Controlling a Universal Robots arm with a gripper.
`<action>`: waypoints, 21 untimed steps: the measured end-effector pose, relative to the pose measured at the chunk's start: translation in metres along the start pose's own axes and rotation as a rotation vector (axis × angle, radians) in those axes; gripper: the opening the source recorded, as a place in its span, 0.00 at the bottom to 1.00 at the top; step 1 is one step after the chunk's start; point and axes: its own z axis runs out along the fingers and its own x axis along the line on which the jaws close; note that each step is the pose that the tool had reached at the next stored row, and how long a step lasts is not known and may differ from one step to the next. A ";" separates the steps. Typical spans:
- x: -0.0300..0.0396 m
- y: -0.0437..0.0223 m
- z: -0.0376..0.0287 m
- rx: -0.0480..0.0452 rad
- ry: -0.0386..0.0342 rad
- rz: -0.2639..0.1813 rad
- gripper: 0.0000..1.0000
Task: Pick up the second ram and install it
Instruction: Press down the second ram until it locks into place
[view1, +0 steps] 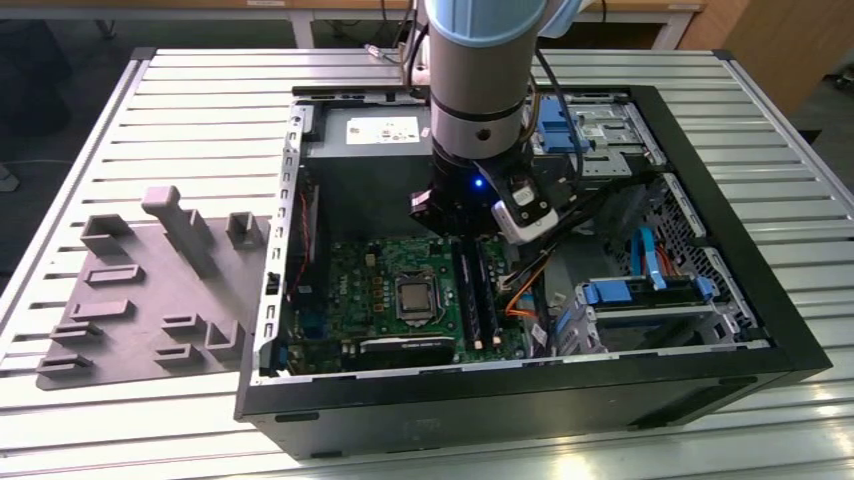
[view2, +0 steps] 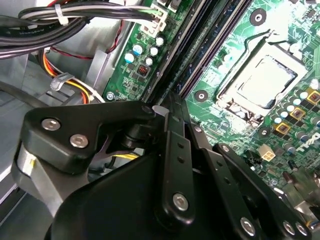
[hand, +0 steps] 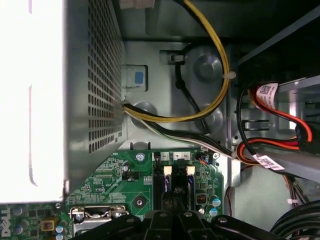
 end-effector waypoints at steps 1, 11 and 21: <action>-0.0001 -0.0003 -0.0024 0.0016 0.0005 0.000 0.11; -0.0009 0.0000 -0.0135 0.0020 0.0005 0.000 0.11; -0.0010 -0.0027 -0.0137 0.0022 -0.0014 0.000 0.11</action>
